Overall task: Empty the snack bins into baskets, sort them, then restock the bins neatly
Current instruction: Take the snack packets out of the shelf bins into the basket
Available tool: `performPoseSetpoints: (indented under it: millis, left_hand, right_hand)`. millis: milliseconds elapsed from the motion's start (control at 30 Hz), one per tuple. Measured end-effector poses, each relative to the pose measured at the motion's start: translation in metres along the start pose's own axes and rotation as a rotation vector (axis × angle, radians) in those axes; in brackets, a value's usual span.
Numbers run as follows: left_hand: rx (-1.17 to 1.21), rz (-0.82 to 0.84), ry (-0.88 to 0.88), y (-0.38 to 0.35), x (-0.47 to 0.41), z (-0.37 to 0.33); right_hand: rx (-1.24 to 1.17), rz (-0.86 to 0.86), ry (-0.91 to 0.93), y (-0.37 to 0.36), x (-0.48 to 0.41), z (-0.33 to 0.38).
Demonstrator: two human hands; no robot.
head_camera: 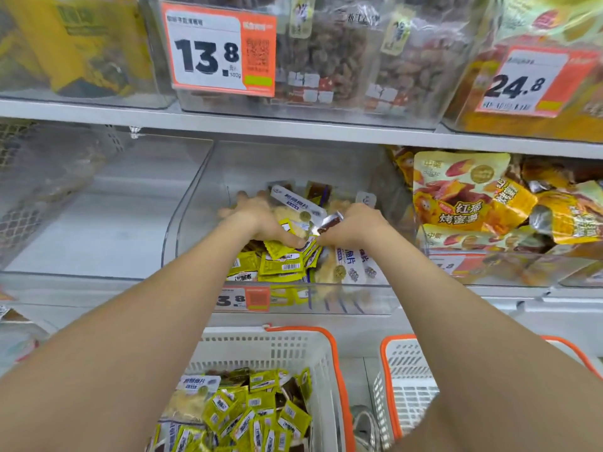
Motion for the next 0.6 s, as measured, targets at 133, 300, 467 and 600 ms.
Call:
performPoseSetpoints:
  millis: [133, 300, 467, 600]
  left_hand:
    - [0.102, -0.053, -0.059, 0.004, -0.007, 0.001]
    - [0.244, -0.131, -0.128, 0.014, 0.005, -0.001]
    - [0.172, -0.31, -0.222, 0.036, 0.027, -0.003]
    - [0.193, -0.517, -0.295, 0.058, 0.066, -0.002]
  right_hand:
    - [0.017, -0.012, 0.045, -0.001, -0.005, 0.003]
    - [0.152, 0.049, 0.108, 0.003, 0.003, 0.009]
    - [0.135, -0.01, 0.099, 0.011, 0.017, 0.012]
    - [0.051, -0.264, 0.175, 0.044, 0.04, 0.018]
Point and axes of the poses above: each hand's wrist, its own x-axis away from the middle knuckle, its own y-axis out of the back of the hand, z = x × y, the point moved 7 cm from there along -x, towards the middle knuckle, and after that the axes turned 6 degrees about -x, right-handed, at the moved point
